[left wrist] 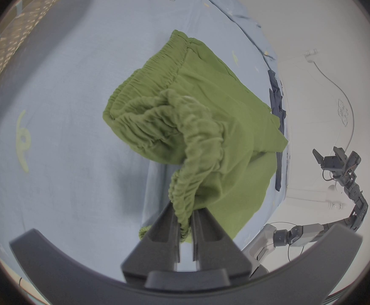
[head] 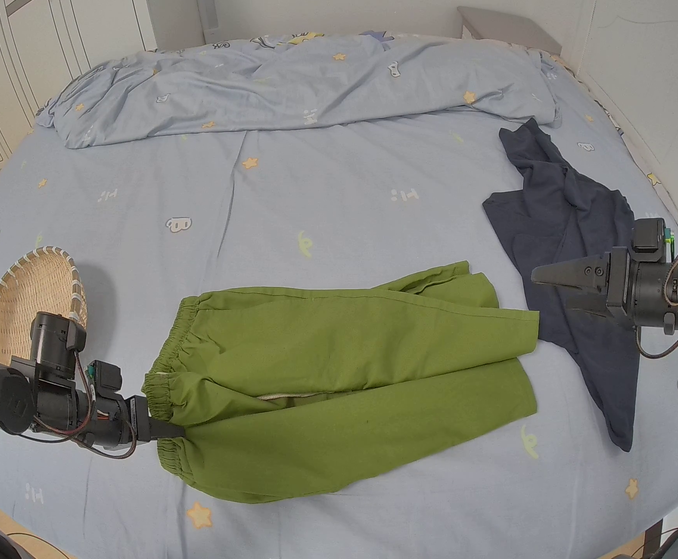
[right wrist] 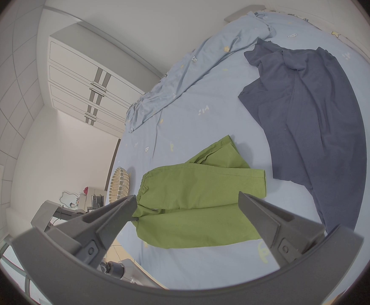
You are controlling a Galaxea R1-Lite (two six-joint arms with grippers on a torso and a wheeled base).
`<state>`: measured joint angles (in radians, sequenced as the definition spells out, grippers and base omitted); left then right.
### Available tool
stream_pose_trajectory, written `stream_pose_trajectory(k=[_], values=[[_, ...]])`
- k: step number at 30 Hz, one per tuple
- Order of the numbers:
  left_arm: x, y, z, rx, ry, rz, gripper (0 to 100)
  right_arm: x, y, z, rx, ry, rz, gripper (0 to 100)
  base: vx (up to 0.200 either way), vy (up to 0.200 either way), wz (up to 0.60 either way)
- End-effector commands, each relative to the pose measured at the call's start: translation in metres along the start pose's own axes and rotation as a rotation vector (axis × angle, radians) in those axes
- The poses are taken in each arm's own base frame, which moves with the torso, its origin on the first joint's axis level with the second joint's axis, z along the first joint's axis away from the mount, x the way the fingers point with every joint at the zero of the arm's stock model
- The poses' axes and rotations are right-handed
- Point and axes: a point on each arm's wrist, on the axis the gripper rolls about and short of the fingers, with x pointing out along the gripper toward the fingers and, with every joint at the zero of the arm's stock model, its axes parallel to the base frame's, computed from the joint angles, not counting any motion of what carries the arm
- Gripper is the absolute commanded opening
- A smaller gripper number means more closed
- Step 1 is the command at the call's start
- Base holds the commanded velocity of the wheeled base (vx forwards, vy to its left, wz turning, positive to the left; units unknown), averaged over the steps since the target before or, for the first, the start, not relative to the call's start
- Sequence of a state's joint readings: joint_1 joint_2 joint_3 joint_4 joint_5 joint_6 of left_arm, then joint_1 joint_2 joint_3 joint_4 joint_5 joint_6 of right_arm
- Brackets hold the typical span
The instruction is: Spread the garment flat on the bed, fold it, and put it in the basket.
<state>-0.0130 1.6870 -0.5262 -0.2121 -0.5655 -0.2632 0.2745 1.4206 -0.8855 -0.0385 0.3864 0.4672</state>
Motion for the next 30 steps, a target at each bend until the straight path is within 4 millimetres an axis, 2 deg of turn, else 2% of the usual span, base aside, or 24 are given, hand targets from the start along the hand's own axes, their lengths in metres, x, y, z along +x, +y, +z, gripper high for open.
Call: stream_pose_trajectory(k=[1, 10, 19, 20, 26, 30], values=[[0.009, 0.008, 0.000, -0.025, 0.014, 0.010, 0, 0.001, -0.001, 0.000, 0.001, 0.004, -0.002, 100, 0.000, 0.000, 0.00], [0.013, 0.008, 0.009, -0.009, -0.065, -0.016, 0, 0.001, -0.001, 0.000, -0.001, 0.004, -0.002, 100, 0.000, 0.000, 0.00], [0.014, 0.005, 0.008, -0.001, -0.060, -0.021, 0, 0.001, -0.001, 0.000, 0.000, 0.003, -0.003, 100, 0.000, 0.000, 0.00], [0.014, 0.005, 0.008, 0.000, -0.061, -0.022, 100, 0.001, -0.001, 0.000, 0.000, 0.003, -0.003, 100, 0.000, 0.000, 0.00], [0.008, 0.006, 0.002, -0.010, -0.057, -0.052, 100, 0.001, -0.001, 0.000, 0.000, 0.003, -0.003, 100, 0.000, 0.000, 0.00], [-0.007, 0.007, -0.010, -0.006, -0.074, -0.118, 100, 0.001, -0.001, 0.000, 0.000, 0.003, -0.003, 100, 0.000, 0.000, 0.00]])
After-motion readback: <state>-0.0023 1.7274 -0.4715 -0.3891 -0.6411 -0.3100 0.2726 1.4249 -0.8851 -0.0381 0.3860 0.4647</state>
